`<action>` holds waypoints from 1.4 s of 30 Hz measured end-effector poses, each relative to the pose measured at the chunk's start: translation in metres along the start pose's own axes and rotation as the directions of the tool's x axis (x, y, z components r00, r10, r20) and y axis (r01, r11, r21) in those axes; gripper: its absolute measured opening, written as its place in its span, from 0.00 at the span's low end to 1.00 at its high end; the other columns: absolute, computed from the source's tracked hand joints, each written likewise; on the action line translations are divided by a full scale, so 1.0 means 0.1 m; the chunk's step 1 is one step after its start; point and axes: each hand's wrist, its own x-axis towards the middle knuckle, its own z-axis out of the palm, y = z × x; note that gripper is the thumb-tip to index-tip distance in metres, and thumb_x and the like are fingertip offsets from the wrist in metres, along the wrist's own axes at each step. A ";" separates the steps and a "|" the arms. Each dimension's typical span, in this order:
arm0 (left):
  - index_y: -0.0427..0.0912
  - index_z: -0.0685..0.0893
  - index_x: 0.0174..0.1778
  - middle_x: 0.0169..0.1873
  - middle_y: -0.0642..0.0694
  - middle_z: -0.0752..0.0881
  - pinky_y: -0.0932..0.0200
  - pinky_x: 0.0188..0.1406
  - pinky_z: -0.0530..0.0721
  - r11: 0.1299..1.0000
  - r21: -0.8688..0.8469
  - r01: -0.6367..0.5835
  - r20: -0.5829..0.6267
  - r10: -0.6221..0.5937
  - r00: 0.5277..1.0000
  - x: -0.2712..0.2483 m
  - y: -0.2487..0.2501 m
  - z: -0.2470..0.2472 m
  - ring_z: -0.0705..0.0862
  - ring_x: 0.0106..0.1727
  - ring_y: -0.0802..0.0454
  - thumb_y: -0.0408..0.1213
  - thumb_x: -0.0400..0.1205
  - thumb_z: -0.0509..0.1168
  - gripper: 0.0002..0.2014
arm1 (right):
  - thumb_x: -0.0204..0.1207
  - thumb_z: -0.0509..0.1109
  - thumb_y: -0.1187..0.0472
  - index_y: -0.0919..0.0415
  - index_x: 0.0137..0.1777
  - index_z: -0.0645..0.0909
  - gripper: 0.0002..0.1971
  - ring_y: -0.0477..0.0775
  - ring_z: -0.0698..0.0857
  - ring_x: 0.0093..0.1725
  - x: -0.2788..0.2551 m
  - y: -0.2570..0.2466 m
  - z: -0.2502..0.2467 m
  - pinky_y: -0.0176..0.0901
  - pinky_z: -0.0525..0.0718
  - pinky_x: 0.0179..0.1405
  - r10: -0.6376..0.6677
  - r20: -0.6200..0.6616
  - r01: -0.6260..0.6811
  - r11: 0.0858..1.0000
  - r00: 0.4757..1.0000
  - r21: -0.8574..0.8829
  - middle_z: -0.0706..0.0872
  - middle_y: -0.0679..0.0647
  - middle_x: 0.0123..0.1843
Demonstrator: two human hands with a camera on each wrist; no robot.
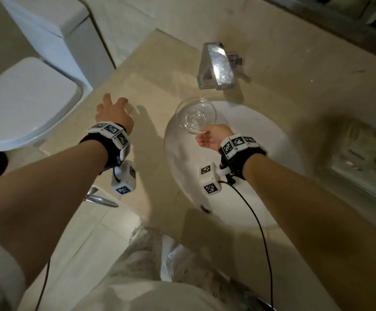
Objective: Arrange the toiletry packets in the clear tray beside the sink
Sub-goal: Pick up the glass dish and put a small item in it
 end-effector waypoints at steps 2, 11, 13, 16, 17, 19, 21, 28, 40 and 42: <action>0.48 0.68 0.75 0.81 0.39 0.57 0.39 0.74 0.69 1.000 0.001 0.011 0.071 -0.011 0.997 0.07 -0.13 0.03 0.63 0.77 0.33 0.33 0.81 0.59 0.24 | 0.82 0.58 0.71 0.68 0.35 0.73 0.12 0.44 0.80 0.11 0.03 0.02 0.12 0.31 0.81 0.14 -0.013 0.011 0.013 1.000 1.000 -0.028 0.80 0.53 0.12; 0.42 0.69 0.72 0.69 0.33 0.70 0.40 0.68 0.74 0.992 -0.115 -0.051 0.069 0.059 0.996 0.29 -0.41 0.04 0.73 0.69 0.32 0.37 0.79 0.64 0.25 | 0.81 0.62 0.69 0.68 0.38 0.75 0.09 0.52 0.79 0.30 0.10 0.01 0.45 0.34 0.83 0.18 -0.021 0.033 0.024 0.996 0.999 -0.089 0.79 0.60 0.33; 0.44 0.68 0.73 0.71 0.35 0.69 0.40 0.69 0.74 0.988 -0.125 -0.090 0.098 0.102 0.990 0.34 -0.41 0.04 0.73 0.69 0.32 0.36 0.77 0.67 0.28 | 0.81 0.61 0.69 0.68 0.37 0.75 0.10 0.51 0.78 0.29 0.11 -0.02 0.52 0.33 0.82 0.17 -0.005 0.041 0.008 0.995 0.999 -0.094 0.78 0.60 0.33; 0.42 0.70 0.72 0.71 0.35 0.69 0.42 0.67 0.76 0.985 -0.149 -0.083 0.150 0.105 0.983 0.39 -0.36 0.06 0.76 0.67 0.31 0.37 0.78 0.67 0.26 | 0.82 0.60 0.69 0.69 0.37 0.75 0.11 0.52 0.78 0.29 0.13 -0.05 0.61 0.33 0.82 0.16 0.004 0.045 0.001 0.994 0.999 -0.113 0.78 0.60 0.32; 0.41 0.71 0.70 0.69 0.34 0.70 0.43 0.65 0.75 0.987 -0.139 -0.086 0.163 0.108 0.981 0.40 -0.34 0.07 0.77 0.65 0.31 0.40 0.79 0.66 0.24 | 0.82 0.59 0.69 0.69 0.36 0.75 0.12 0.52 0.78 0.29 0.14 -0.05 0.63 0.34 0.82 0.16 0.007 0.048 -0.002 0.993 0.999 -0.119 0.78 0.60 0.32; 0.40 0.73 0.68 0.66 0.33 0.73 0.43 0.63 0.76 0.990 -0.100 -0.098 0.181 0.115 0.977 0.39 -0.31 0.08 0.78 0.63 0.30 0.46 0.80 0.62 0.22 | 0.82 0.59 0.69 0.69 0.36 0.75 0.12 0.52 0.78 0.29 0.16 -0.06 0.66 0.34 0.82 0.17 0.013 0.056 -0.005 0.992 0.998 -0.127 0.79 0.60 0.32; 0.40 0.73 0.66 0.64 0.33 0.74 0.43 0.62 0.76 0.988 -0.075 -0.138 0.197 0.151 0.969 0.38 -0.28 0.05 0.78 0.61 0.31 0.47 0.80 0.61 0.21 | 0.82 0.60 0.69 0.69 0.36 0.75 0.12 0.52 0.79 0.29 0.16 -0.06 0.68 0.34 0.83 0.17 0.016 0.056 -0.009 0.991 0.998 -0.135 0.79 0.60 0.32; 0.41 0.79 0.61 0.57 0.40 0.83 0.54 0.51 0.82 0.854 -0.318 -0.412 0.140 0.473 0.870 0.25 0.10 -0.13 0.85 0.46 0.44 0.41 0.72 0.74 0.22 | 0.82 0.59 0.69 0.69 0.37 0.75 0.11 0.52 0.79 0.29 0.13 -0.07 0.64 0.35 0.83 0.17 0.016 0.039 -0.011 0.994 0.999 -0.110 0.80 0.61 0.32; 0.42 0.80 0.64 0.58 0.39 0.82 0.59 0.51 0.73 0.719 -0.149 -0.679 0.223 0.693 0.685 -0.10 1.06 0.01 0.82 0.54 0.42 0.39 0.74 0.71 0.21 | 0.82 0.58 0.69 0.69 0.34 0.74 0.14 0.46 0.80 0.13 -0.24 -0.09 -0.01 0.34 0.82 0.17 -0.025 0.007 0.025 1.000 1.000 -0.017 0.81 0.58 0.24; 0.41 0.80 0.63 0.56 0.39 0.83 0.59 0.51 0.73 0.686 -0.139 -0.715 0.223 0.725 0.652 -0.20 1.23 0.05 0.81 0.55 0.42 0.39 0.74 0.72 0.21 | 0.83 0.58 0.69 0.69 0.33 0.74 0.15 0.45 0.79 0.12 -0.34 -0.05 -0.22 0.34 0.81 0.17 -0.024 -0.009 0.024 1.000 1.000 0.019 0.82 0.56 0.17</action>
